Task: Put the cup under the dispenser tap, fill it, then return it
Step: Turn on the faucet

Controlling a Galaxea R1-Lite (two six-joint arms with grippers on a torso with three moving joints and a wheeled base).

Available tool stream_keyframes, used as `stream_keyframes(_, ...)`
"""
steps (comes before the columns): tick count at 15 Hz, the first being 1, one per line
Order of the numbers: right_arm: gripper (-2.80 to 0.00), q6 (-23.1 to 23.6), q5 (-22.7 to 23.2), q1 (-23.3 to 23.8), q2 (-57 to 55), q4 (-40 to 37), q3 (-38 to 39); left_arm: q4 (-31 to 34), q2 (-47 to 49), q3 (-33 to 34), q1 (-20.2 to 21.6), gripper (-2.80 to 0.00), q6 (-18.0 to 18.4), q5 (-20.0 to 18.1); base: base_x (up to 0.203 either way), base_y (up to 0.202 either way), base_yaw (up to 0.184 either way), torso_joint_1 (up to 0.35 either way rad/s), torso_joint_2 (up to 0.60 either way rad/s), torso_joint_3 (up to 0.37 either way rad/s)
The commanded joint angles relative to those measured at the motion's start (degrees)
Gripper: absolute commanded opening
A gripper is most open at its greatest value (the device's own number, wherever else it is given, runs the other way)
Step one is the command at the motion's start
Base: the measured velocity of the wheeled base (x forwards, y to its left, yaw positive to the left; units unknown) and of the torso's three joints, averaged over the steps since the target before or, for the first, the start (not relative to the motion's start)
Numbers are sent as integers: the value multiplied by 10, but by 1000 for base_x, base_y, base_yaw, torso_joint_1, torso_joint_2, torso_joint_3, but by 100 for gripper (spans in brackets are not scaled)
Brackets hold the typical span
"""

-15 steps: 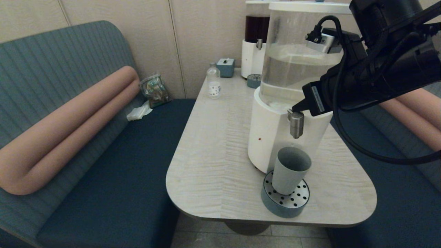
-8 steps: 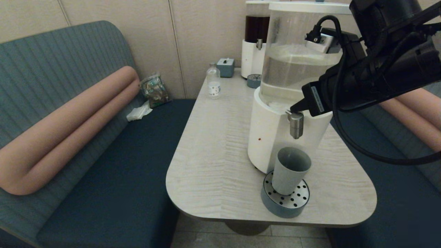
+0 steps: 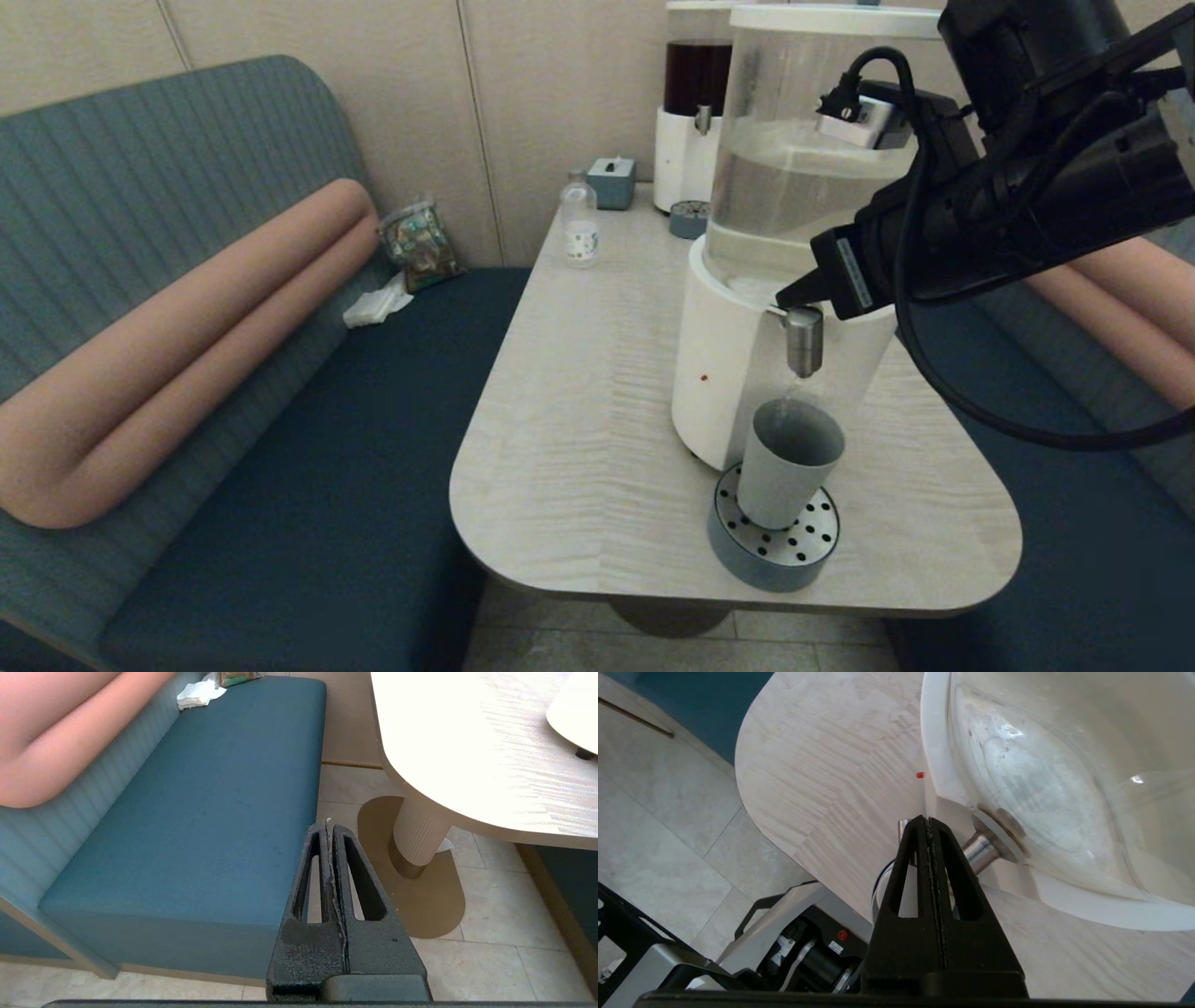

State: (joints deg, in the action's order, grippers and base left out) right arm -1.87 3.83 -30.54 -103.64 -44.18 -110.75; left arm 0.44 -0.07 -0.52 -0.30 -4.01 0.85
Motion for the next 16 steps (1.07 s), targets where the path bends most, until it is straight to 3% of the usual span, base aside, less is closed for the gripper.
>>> stream_keyframes(1, -280, 1, 0, 0, -2, -5, 0, 0, 1, 0, 0, -280, 0, 0, 0, 0, 0, 0, 0, 0)
stream_keyframes(8, -280, 2, 0, 3, 23, -7, 0, 0, 1, 0, 0, -280, 0, 0, 0, 0, 0, 0, 0, 0)
stream_keyframes(16, -280, 2, 4, 10, 149, -24, 10, 0, 1, 0, 0, -280, 0, 0, 0, 0, 0, 0, 0, 0)
